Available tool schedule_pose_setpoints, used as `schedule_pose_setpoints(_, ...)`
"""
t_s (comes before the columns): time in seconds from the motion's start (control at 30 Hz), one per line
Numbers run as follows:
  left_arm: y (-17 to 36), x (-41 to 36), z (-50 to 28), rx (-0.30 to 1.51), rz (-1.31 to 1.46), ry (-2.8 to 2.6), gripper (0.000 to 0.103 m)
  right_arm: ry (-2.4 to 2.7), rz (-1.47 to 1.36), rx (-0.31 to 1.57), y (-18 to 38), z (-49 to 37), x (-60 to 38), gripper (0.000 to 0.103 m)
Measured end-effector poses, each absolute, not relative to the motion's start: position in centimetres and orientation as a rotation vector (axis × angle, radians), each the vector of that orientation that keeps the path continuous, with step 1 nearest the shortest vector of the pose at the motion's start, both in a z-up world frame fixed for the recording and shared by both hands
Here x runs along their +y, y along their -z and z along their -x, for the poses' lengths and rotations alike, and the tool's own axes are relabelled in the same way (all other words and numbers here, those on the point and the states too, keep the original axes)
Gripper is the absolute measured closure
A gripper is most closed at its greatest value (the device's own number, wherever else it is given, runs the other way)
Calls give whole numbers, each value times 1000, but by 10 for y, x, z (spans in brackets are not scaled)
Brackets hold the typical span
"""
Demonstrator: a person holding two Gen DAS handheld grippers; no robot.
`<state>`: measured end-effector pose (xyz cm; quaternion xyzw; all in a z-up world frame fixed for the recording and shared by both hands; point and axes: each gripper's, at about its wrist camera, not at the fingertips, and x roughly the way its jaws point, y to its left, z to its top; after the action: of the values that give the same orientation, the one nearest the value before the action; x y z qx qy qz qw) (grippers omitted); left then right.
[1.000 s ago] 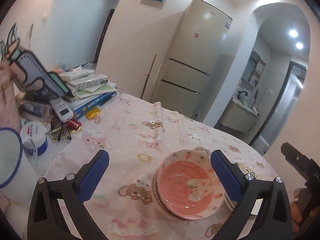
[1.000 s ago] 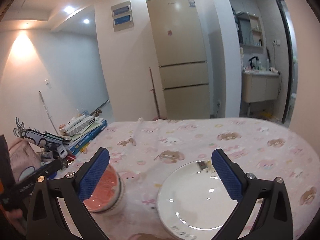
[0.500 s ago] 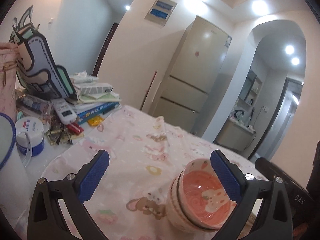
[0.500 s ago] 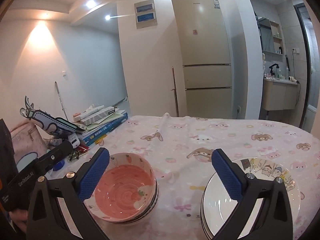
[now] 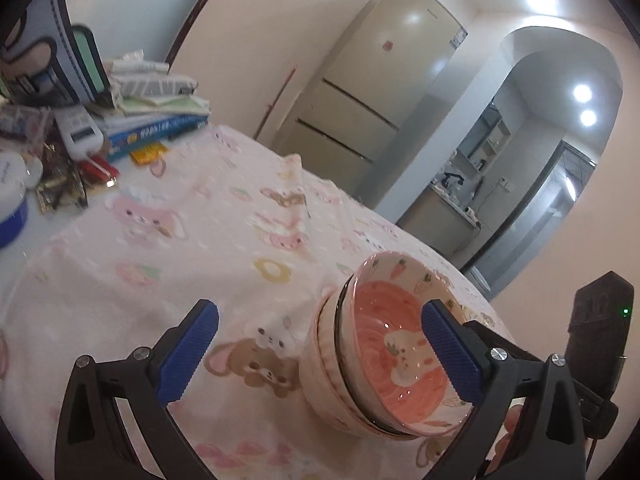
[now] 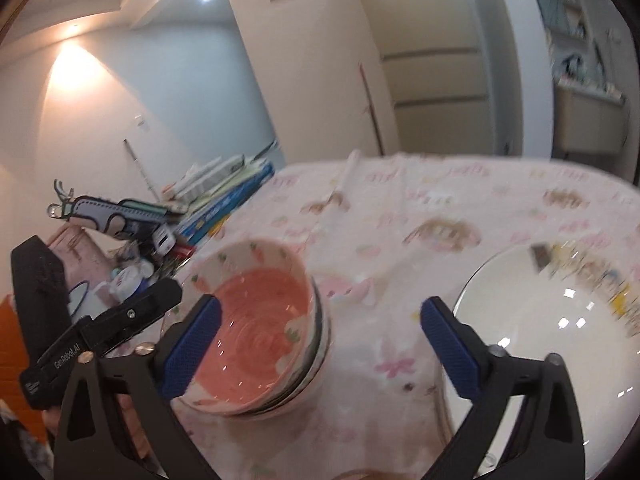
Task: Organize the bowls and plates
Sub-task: 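Move both tools over the stacked pink and white bowls, then close the left tool on the bowl rims while the right tool closes too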
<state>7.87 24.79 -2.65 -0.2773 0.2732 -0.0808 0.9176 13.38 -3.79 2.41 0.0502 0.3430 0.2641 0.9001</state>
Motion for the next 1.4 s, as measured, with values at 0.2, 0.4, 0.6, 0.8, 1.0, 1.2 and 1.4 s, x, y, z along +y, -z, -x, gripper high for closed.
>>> schedule_pose_setpoints(0.2,35,236,-88,628,552,191,12,-515,-99,879,1,-148,-20,23)
schedule_pose_setpoints(0.4,36,228,-88,640,491,129,22,-446,-53,967,11,-145,2,26)
schedule_pose_setpoints(0.6,41,225,-91,671,492,152,27,-421,-58,999,12,-147,13,35)
schedule_pose_setpoints(0.8,45,226,-93,690,537,169,27,-445,-40,1024,11,-147,21,44)
schedule_pose_setpoints(1.0,46,228,-92,689,565,178,27,-478,-205,1125,17,-163,21,50)
schedule_pose_setpoints(1.2,43,221,-91,687,534,183,28,-493,-435,1198,33,-181,5,61)
schedule_pose_setpoints(1.4,46,216,-94,709,551,248,38,-452,-541,1156,35,-176,3,63)
